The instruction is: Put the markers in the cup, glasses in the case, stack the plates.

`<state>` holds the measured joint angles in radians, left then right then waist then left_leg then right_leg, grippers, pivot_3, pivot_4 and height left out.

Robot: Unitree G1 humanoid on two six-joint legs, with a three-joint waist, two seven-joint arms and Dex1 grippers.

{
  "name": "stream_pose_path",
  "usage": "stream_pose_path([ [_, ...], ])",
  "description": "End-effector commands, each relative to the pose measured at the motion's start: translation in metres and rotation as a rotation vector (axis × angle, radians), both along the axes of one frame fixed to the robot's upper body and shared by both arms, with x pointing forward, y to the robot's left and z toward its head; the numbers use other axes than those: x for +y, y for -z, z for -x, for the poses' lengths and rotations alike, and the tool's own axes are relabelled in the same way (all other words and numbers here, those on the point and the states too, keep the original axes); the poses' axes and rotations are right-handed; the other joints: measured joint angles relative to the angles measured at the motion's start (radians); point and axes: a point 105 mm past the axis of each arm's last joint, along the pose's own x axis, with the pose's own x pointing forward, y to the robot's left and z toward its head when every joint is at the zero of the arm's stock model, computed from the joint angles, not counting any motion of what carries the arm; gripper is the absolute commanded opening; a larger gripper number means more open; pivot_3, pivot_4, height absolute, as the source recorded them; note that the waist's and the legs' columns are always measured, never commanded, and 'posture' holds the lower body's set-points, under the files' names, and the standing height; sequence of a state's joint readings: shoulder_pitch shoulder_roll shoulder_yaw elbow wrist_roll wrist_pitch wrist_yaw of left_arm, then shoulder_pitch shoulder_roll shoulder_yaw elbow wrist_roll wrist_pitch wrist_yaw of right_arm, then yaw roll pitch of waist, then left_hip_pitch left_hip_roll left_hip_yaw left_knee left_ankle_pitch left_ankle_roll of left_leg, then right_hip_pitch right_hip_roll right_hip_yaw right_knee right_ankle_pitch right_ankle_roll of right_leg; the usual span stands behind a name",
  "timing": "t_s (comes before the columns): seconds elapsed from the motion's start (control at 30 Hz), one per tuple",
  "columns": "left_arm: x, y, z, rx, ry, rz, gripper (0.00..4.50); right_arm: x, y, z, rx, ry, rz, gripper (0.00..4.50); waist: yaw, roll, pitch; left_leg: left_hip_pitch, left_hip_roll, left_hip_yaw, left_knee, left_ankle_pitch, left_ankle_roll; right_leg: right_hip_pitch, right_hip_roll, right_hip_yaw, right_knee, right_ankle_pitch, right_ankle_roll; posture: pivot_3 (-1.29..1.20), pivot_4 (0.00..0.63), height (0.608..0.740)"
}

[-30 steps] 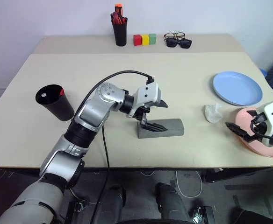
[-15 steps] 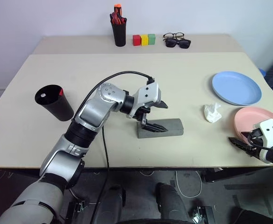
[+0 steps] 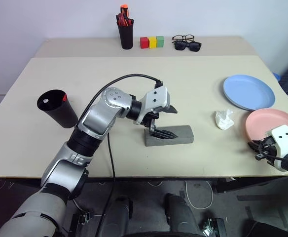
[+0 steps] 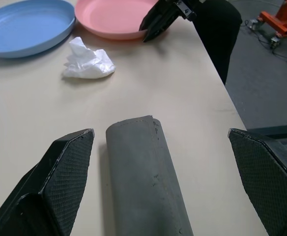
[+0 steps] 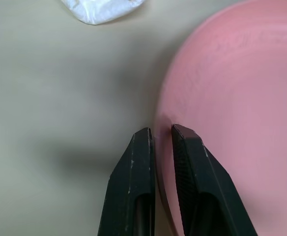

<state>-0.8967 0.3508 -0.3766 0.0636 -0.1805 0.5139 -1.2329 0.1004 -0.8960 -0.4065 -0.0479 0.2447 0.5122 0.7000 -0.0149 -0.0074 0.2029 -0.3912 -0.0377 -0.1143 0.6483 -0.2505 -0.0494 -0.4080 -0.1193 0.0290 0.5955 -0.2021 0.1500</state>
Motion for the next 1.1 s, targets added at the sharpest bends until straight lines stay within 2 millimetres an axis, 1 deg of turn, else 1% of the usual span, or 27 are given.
stream_pose_path([
  [0.03,-0.003,-0.009,0.005,-0.036,0.018,0.025,4.5,0.001,-0.042,-0.017,-0.104,-0.076,0.164,0.58,-0.003,0.001,0.0,0.0,0.0,0.0,0.0,0.0,0.0,0.0,0.0,0.0,0.0,0.0,0.0,0.0,0.15,0.74],
  [0.1,-0.003,-0.009,0.005,-0.036,0.016,0.026,4.5,-0.001,-0.051,-0.023,-0.121,-0.092,0.206,0.58,-0.004,0.0,0.0,0.0,0.0,0.0,0.0,0.0,0.0,0.0,0.0,0.0,0.0,0.0,0.001,0.0,0.15,0.74],
  [0.2,-0.002,-0.009,0.005,-0.033,0.007,0.029,4.5,0.0,-0.075,-0.044,-0.185,-0.13,0.248,0.58,-0.007,0.0,0.0,0.0,0.0,0.0,0.0,0.0,0.0,0.0,0.0,0.0,0.0,0.0,0.001,0.0,0.15,0.74],
  [0.27,-0.001,-0.008,0.005,-0.032,-0.003,0.029,4.5,0.0,-0.086,-0.057,-0.212,-0.151,0.266,0.58,-0.007,0.0,0.0,0.0,0.0,0.001,0.0,0.0,0.0,0.0,0.0,0.0,0.0,0.0,0.0,0.0,0.15,0.74],
  [0.37,0.001,-0.008,0.005,-0.031,-0.016,0.032,4.5,-0.004,-0.097,-0.079,-0.238,-0.167,0.3,0.58,-0.006,0.001,0.0,0.0,0.0,0.001,-0.001,0.0,0.0,-0.001,0.0,0.0,0.0,0.002,-0.001,0.0,0.15,0.74],
  [0.5,0.004,-0.008,0.006,-0.031,-0.044,0.038,4.5,-0.005,-0.107,-0.104,-0.26,-0.185,0.339,0.58,-0.006,0.001,0.0,0.0,0.0,0.001,-0.001,0.0,0.0,-0.001,0.0,0.0,-0.001,0.003,0.0,0.0,0.15,0.74],
  [0.63,0.009,-0.007,0.007,-0.025,-0.078,0.04,4.5,0.001,-0.109,-0.125,-0.263,-0.215,0.353,0.58,-0.007,0.001,0.001,-0.001,0.0,0.001,-0.002,0.0,0.0,-0.001,0.0,0.0,-0.001,0.003,0.0,0.0,0.15,0.74],
  [0.73,0.012,-0.007,0.008,-0.022,-0.103,0.044,4.5,0.009,-0.11,-0.134,-0.273,-0.234,0.337,0.58,-0.009,0.001,0.001,0.0,0.0,0.0,-0.002,0.0,0.0,-0.001,0.0,0.0,-0.001,0.003,0.0,0.0,0.15,0.74],
  [0.8,0.013,-0.007,0.009,-0.019,-0.119,0.047,4.5,0.016,-0.11,-0.136,-0.279,-0.252,0.277,0.58,-0.008,0.001,0.001,0.0,0.0,0.0,-0.002,0.0,-0.001,-0.001,0.0,0.0,-0.001,0.003,0.0,0.0,0.15,0.74],
  [0.9,0.014,-0.005,0.011,-0.013,-0.13,0.048,4.5,0.023,-0.102,-0.131,-0.248,-0.294,0.212,0.58,-0.005,0.001,0.001,0.0,0.0,0.0,-0.002,0.0,-0.001,-0.001,0.0,0.0,-0.001,0.003,0.0,0.0,0.15,0.74],
  [1.0,0.013,-0.004,0.011,-0.004,-0.13,0.049,4.5,0.027,-0.095,-0.114,-0.208,-0.324,0.137,1.42,0.0,0.001,0.001,-0.001,0.0,0.0,-0.002,0.0,-0.001,-0.001,0.0,0.0,-0.001,0.003,0.0,0.0,0.15,0.74],
  [1.03,0.013,-0.003,0.011,-0.001,-0.128,0.049,4.5,0.028,-0.095,-0.108,-0.213,-0.322,0.125,1.93,0.002,0.001,0.001,-0.001,0.0,0.0,-0.002,0.0,-0.001,-0.001,0.0,0.0,0.0,0.003,0.0,0.0,0.15,0.74],
  [1.07,0.012,-0.003,0.011,0.001,-0.125,0.049,4.5,0.027,-0.098,-0.103,-0.241,-0.297,0.117,2.38,0.001,0.001,0.001,-0.001,0.0,-0.001,-0.002,0.0,-0.001,-0.001,0.0,0.0,0.0,0.003,0.001,0.0,0.15,0.74],
  [1.1,0.011,-0.003,0.01,0.002,-0.123,0.049,4.5,0.025,-0.103,-0.099,-0.279,-0.257,0.115,2.92,0.001,0.001,0.0,-0.001,-0.001,0.0,-0.001,0.0,-0.001,-0.001,0.0,0.0,0.0,0.003,0.001,0.0,0.15,0.74],
])
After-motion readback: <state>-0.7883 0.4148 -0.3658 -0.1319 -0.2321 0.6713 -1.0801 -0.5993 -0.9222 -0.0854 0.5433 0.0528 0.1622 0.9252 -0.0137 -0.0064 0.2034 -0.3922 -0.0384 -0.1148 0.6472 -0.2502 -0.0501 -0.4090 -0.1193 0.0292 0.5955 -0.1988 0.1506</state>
